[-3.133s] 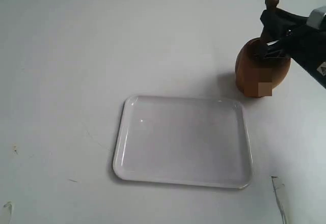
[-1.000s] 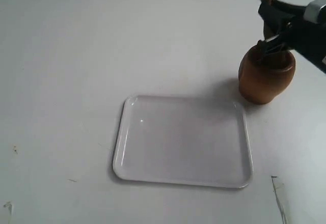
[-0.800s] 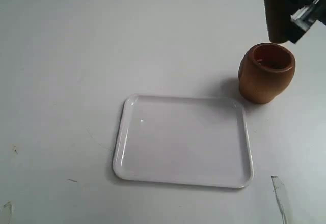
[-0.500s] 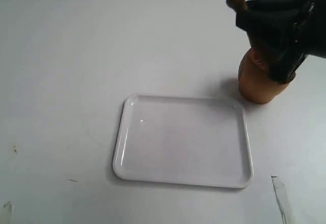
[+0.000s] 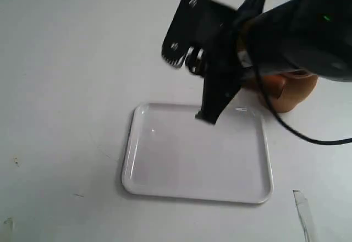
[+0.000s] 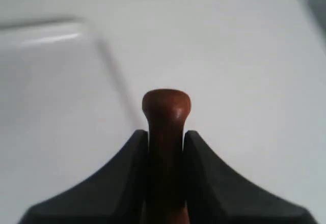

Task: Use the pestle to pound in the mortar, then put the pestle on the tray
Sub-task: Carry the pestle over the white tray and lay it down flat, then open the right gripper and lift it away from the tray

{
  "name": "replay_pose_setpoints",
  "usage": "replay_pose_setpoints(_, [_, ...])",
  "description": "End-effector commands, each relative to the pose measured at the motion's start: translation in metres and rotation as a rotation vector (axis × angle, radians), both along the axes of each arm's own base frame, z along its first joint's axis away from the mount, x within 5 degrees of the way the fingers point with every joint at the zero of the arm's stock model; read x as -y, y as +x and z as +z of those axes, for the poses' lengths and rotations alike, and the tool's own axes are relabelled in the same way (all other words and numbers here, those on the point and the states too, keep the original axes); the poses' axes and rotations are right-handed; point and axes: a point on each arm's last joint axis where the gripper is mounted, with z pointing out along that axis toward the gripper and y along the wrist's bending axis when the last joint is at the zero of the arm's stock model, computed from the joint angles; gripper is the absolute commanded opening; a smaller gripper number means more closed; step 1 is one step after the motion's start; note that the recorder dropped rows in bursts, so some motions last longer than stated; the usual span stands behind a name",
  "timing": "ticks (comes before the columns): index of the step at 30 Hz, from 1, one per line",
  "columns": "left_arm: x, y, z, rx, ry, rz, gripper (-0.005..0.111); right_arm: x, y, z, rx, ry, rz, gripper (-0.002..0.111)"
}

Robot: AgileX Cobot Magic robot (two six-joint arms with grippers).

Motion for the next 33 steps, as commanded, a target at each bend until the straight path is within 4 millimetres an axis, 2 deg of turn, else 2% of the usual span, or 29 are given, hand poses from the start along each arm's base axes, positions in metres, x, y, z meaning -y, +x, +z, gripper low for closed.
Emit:
replay_pose_setpoints(1, [0.001,0.000,0.000,0.004,-0.015,-0.006,0.000,-0.034,-0.012,-0.026,-0.360,-0.148,0.206,0.000])
replay_pose_setpoints(6, [0.001,0.000,0.000,0.004,-0.015,-0.006,0.000,-0.043,-0.004,-0.051,-0.387,-0.246,0.227,0.000])
replay_pose_setpoints(11, [0.001,0.000,0.000,0.004,-0.015,-0.006,0.000,-0.056,0.004,-0.052,-0.306,-0.135,0.227,0.001])
replay_pose_setpoints(13, [0.001,0.000,0.000,0.004,-0.015,-0.006,0.000,-0.058,0.006,-0.051,-0.283,-0.102,0.225,0.008])
replay_pose_setpoints(18, [0.001,0.000,0.000,0.004,-0.015,-0.006,0.000,-0.056,0.003,-0.052,-0.315,-0.127,0.222,0.036])
replay_pose_setpoints(23, [0.001,0.000,0.000,0.004,-0.015,-0.006,0.000,-0.053,0.001,-0.054,-0.350,-0.153,0.206,0.047])
replay_pose_setpoints(27, [0.001,0.000,0.000,0.004,-0.015,-0.006,0.000,-0.054,0.004,-0.051,-0.305,-0.130,0.196,0.058])
replay_pose_setpoints(30, [0.001,0.000,0.000,0.004,-0.015,-0.006,0.000,-0.057,0.009,-0.039,-0.241,-0.037,0.144,0.052])
replay_pose_setpoints(33, [0.001,0.000,0.000,0.004,-0.015,-0.006,0.000,-0.059,0.014,-0.018,-0.133,0.075,0.121,0.036])
